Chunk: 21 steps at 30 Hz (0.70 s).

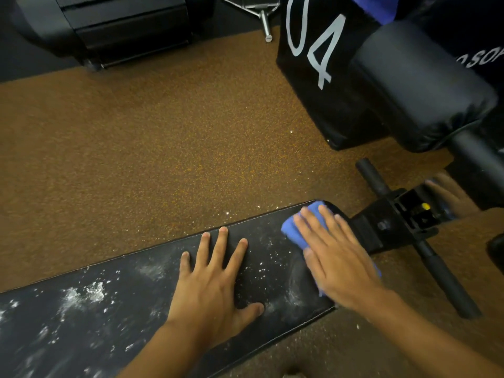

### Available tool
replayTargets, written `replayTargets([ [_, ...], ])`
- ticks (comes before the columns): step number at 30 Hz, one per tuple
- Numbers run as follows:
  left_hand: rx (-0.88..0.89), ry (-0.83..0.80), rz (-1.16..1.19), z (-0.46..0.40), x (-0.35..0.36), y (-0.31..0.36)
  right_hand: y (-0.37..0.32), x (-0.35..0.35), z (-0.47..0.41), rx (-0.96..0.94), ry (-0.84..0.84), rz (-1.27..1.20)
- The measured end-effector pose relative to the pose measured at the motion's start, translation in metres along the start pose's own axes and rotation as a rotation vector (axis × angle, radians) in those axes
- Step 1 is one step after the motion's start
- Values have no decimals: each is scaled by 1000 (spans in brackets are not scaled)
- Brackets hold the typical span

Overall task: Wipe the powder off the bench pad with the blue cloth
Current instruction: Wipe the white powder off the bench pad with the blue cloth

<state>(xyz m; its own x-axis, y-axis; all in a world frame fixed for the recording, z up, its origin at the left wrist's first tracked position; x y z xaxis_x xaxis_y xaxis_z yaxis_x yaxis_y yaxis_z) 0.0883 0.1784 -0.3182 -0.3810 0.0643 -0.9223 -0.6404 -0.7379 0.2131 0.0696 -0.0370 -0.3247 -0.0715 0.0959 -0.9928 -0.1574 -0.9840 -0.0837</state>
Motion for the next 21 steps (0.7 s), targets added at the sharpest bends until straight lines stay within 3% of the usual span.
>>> replayTargets([
  [4, 4, -17, -30, 1, 1, 0, -5, 1, -40, 257, 45, -33],
  [9, -2, -57, -44, 0, 2, -1, -9, 5, 14, -90, -32, 33],
  [11, -3, -61, -43, -1, 2, -1, 1, 4, 6, -83, -35, 22],
  [16, -2, -66, -49, -2, 5, -2, -3, 2, -47, 219, 31, -66],
  [21, -3, -48, -59, -1, 3, -2, -28, 9, 14, -22, -23, -18],
])
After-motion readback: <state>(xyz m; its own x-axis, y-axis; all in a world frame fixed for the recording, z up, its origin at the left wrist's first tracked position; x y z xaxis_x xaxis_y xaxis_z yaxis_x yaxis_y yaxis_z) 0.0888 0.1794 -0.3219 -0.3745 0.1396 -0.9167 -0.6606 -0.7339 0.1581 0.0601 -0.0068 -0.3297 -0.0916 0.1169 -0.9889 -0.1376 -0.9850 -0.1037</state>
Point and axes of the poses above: each hand's wrist, its own z-axis away from the middle knuckle, its own x-axis out of the palm, y = z × x, the point moved 9 cm from there along -z, towards the middle knuckle, and after that the axes turned 14 degrees about x, right-handed, at the moved point
